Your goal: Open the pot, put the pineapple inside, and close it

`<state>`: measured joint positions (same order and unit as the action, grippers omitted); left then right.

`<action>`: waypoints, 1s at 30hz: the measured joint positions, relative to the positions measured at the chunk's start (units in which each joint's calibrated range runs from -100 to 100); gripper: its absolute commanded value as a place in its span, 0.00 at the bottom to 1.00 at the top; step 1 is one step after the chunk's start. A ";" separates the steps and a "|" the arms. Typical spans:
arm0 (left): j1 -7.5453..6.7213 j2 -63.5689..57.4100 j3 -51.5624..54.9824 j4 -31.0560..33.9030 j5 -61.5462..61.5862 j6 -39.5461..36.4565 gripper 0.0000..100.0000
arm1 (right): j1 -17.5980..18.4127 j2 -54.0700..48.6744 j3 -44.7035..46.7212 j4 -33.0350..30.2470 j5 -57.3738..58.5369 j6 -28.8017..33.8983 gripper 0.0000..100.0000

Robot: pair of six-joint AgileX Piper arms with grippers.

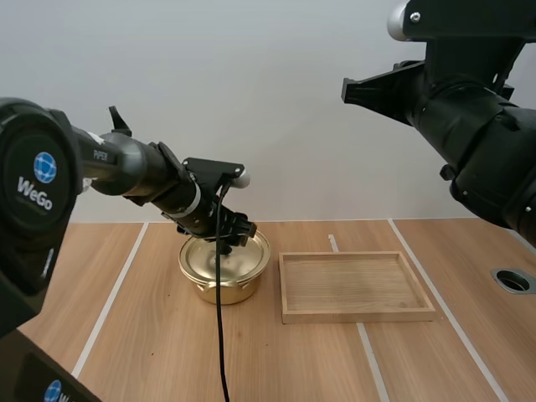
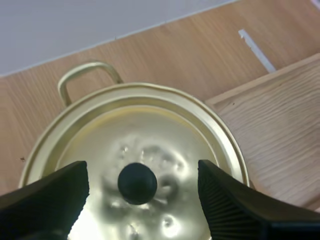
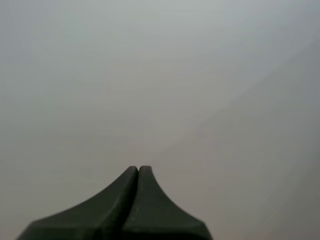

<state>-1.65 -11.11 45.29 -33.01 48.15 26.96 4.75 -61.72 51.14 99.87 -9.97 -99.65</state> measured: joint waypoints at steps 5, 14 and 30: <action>0.00 -3.22 -3.42 0.00 2.59 -0.97 1.00 | 0.00 0.00 0.00 0.00 0.00 0.00 0.00; 0.00 -10.74 -11.19 0.11 5.05 -2.17 1.00 | 0.00 0.00 0.00 0.00 0.00 0.00 0.00; 0.00 -25.26 -17.12 0.56 6.90 -3.56 0.00 | 0.00 0.00 0.00 0.00 0.00 0.00 0.00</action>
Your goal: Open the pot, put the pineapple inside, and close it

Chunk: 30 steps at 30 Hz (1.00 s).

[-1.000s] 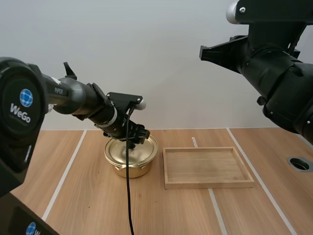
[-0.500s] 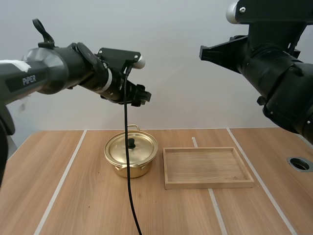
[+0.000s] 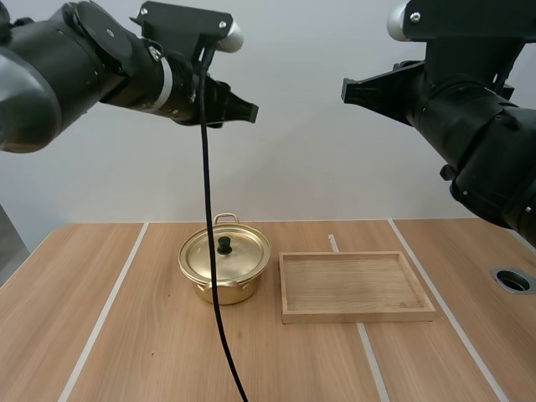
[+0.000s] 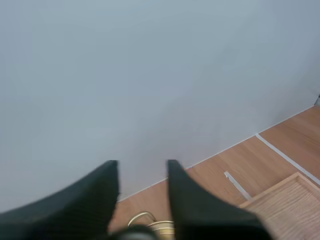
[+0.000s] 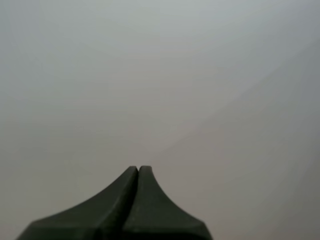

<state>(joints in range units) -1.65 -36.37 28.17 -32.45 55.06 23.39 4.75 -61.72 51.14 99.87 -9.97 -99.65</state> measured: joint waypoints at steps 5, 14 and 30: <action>0.00 -5.45 0.02 0.36 -5.35 -0.10 0.00 | 0.00 -0.41 0.00 0.00 0.00 0.00 0.00; 0.00 -15.82 0.66 1.05 -21.17 -4.20 0.00 | 0.00 -4.53 0.00 0.00 0.00 0.00 0.00; 0.00 -39.01 23.23 1.28 -36.80 -6.96 0.00 | 0.00 -15.01 0.47 0.00 0.00 0.00 0.00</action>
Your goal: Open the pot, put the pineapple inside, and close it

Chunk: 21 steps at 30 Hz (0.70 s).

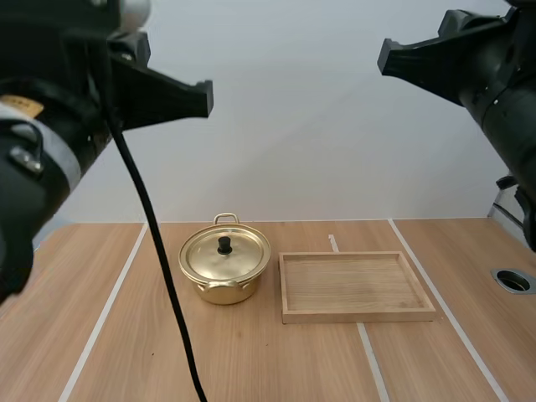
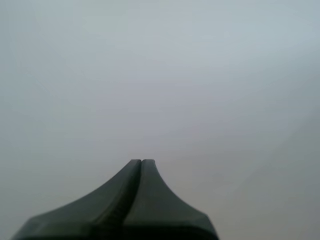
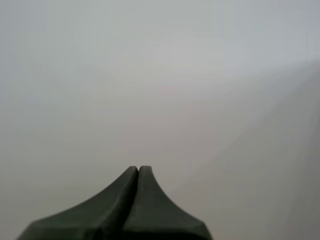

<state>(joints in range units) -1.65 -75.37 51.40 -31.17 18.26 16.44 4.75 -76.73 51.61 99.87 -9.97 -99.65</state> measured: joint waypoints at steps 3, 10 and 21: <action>0.00 -7.19 6.01 0.00 -1.16 -0.98 0.00 | 0.00 -2.48 2.96 0.00 0.00 0.00 0.00; 0.08 -18.36 16.69 4.06 1.76 -3.74 0.00 | 0.00 -8.80 15.46 0.00 -0.06 0.00 0.00; 2.96 -21.33 21.88 16.75 14.07 -16.86 0.00 | 0.00 -9.65 24.07 0.00 -1.88 0.00 0.00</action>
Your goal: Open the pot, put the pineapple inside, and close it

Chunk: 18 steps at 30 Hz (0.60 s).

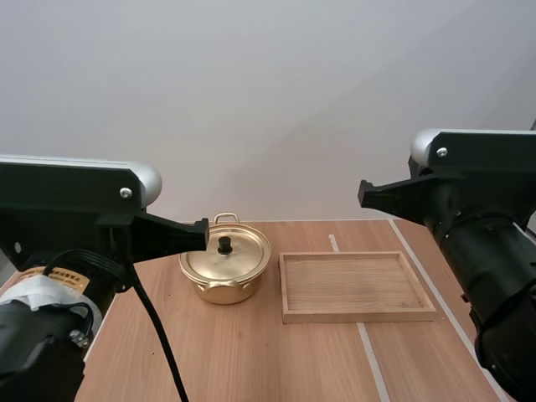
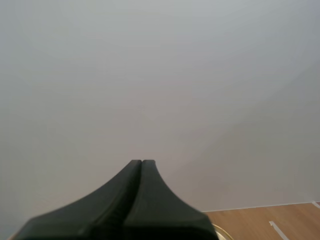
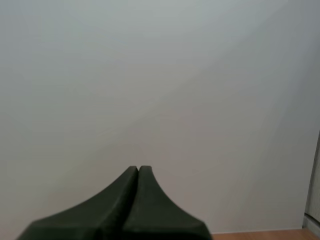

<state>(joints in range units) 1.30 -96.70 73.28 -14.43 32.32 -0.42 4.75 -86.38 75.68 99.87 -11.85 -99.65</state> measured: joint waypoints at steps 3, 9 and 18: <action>0.19 -0.06 0.47 2.46 0.85 -1.95 0.00 | 0.00 0.00 1.42 0.00 -0.36 0.00 0.00; 0.19 -0.16 3.95 10.59 2.80 -7.99 0.00 | -0.27 0.00 6.22 0.00 -0.90 0.00 0.00; 0.19 -0.16 4.06 11.40 9.33 -8.63 0.00 | -0.71 -0.04 10.88 0.00 -3.48 0.78 0.00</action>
<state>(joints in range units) 1.49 -96.86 77.34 -3.03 41.65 -9.05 4.04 -86.42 86.56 99.87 -15.33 -98.87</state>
